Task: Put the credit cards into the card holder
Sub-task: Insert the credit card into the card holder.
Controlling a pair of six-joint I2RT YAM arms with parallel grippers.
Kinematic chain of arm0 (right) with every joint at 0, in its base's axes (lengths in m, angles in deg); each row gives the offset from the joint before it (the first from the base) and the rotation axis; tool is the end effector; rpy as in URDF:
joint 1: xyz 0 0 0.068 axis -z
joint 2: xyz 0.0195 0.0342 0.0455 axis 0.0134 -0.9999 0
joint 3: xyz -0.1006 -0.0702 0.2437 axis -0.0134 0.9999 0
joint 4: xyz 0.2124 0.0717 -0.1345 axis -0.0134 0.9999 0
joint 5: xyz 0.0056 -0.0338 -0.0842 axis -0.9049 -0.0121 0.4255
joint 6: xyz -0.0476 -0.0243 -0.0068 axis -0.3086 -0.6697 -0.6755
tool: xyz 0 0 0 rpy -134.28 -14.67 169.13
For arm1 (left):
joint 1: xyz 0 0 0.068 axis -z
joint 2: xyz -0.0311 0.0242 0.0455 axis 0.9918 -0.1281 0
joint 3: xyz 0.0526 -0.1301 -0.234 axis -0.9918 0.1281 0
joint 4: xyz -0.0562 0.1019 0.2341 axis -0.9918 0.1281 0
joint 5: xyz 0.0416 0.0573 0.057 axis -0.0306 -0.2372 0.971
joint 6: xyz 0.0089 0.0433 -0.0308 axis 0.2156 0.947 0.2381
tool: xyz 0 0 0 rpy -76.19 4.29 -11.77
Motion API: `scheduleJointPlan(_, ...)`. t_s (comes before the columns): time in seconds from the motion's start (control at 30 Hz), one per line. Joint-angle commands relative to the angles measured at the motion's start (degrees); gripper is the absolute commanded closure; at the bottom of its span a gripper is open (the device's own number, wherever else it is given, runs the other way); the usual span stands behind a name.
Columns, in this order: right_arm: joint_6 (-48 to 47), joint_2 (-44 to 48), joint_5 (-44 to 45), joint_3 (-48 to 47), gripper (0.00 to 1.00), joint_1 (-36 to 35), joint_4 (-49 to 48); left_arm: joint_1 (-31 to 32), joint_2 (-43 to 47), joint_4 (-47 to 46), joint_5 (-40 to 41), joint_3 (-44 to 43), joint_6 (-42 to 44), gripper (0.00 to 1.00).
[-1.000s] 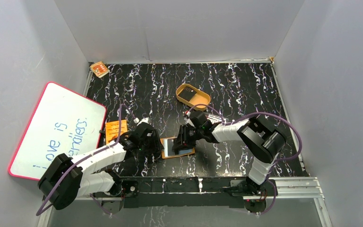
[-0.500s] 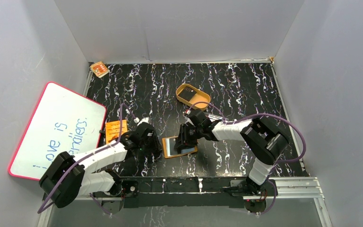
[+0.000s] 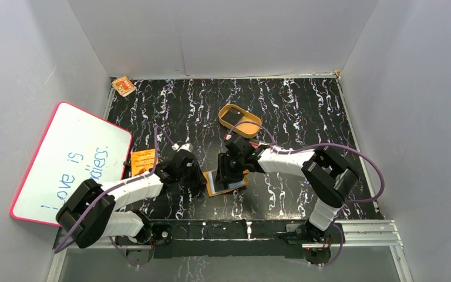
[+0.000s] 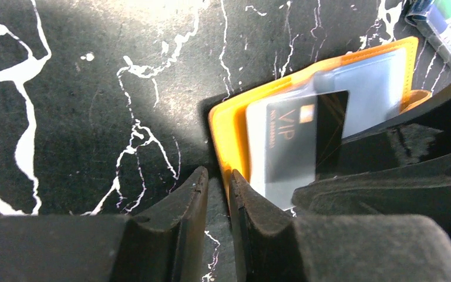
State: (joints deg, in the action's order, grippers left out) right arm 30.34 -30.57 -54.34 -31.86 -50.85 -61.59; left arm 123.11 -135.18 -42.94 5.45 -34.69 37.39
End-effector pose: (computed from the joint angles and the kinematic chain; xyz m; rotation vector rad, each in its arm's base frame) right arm 0.2045 0.2708 0.1593 -0.2483 2.7166 0.8970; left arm 0.1782 -0.1519 0.1551 -0.1955 2.4592 -0.7431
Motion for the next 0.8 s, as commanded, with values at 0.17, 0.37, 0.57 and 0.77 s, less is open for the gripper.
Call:
scheduleJointPlan(0.17,-0.39,4.30,7.38,-1.43,0.46,-0.06,4.13,0.13,3.77,6.47,2.88,2.35,0.48,0.82)
scheduleJointPlan(0.37,-0.23,4.29,7.81,-1.00,0.49,-0.06,3.49,0.14,2.59,5.97,2.88,2.35,0.52,0.82)
scheduleJointPlan(0.57,-1.46,2.94,6.93,-1.49,0.50,-0.06,3.93,0.07,-0.41,3.36,1.33,1.36,-0.05,0.83)
scheduleJointPlan(0.77,-3.31,2.67,10.51,-3.15,0.40,-0.50,7.90,0.14,-2.91,2.65,0.65,0.06,0.22,0.83)
